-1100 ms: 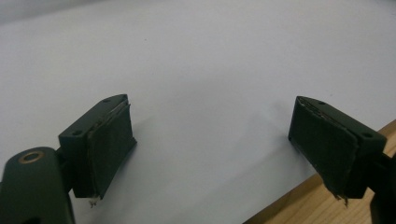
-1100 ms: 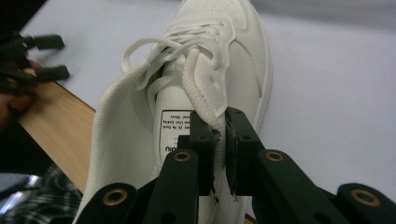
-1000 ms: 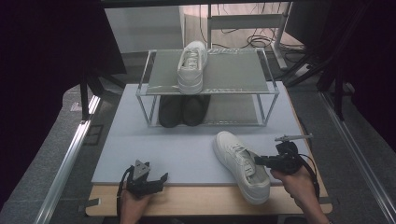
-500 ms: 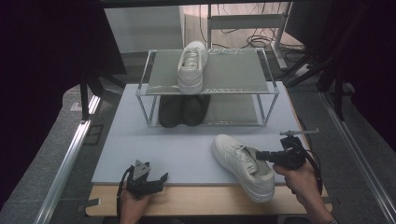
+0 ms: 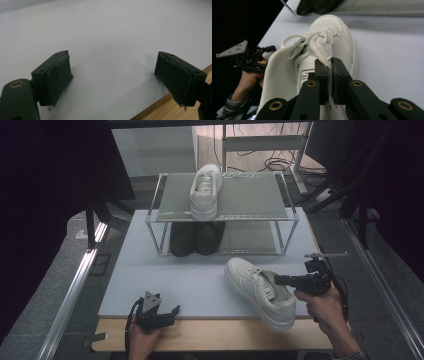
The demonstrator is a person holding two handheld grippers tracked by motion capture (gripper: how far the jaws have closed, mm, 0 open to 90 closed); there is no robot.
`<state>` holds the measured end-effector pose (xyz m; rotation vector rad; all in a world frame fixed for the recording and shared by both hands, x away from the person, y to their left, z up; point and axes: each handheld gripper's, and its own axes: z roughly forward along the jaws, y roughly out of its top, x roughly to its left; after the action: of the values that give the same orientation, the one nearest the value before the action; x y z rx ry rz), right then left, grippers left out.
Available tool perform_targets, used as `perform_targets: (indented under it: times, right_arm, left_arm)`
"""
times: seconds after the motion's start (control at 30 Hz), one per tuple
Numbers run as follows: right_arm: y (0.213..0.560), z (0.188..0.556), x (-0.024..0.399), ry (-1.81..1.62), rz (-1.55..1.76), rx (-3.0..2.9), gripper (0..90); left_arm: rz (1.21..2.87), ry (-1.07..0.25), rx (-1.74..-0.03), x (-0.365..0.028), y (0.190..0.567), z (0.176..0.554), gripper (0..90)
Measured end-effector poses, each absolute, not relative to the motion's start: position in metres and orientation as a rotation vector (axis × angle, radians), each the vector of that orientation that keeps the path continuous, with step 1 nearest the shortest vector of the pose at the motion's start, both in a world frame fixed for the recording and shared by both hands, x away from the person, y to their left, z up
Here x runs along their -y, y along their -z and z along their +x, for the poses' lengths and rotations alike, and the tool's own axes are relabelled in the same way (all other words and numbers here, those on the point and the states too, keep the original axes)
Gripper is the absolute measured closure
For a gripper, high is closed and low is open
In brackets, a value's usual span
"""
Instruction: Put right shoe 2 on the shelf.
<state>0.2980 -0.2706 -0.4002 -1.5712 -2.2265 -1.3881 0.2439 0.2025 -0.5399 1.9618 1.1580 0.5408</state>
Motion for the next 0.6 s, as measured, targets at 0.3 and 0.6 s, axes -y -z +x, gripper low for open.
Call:
perform_targets:
  times: [0.3,0.6]
  right_arm:
    - [0.384,0.303,0.272,1.432,-1.558,2.18,84.8]
    - [0.367,0.31,0.275,1.493,-1.546,2.114,84.8]
  left_arm:
    - [1.964,-0.542,-1.156,-0.203,0.54,0.244,13.4]
    - [1.964,-0.542,-1.155,-0.203,0.54,0.244,13.4]
